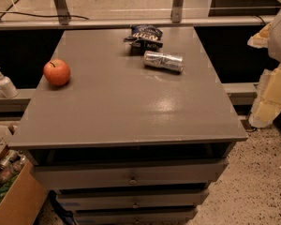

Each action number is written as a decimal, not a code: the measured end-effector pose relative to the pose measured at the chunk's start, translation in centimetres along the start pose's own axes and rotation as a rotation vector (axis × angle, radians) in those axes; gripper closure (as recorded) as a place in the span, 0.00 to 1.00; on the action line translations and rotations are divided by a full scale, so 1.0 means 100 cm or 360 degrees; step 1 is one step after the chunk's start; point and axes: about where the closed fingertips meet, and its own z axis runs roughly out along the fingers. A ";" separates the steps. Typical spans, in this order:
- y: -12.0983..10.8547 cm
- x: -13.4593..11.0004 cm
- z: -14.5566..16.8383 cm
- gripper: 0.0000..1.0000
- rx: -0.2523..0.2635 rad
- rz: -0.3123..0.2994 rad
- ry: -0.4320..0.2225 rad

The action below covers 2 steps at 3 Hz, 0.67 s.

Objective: Pick blue chip bag

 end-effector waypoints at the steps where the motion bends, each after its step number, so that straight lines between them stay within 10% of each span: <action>1: 0.000 0.000 -0.002 0.00 0.0019 -0.0015 -0.0010; 2: -0.009 -0.001 0.006 0.00 0.0020 -0.0023 -0.0100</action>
Offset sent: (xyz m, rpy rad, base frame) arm 0.0282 -0.0005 -0.0179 0.1313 -0.0289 0.0564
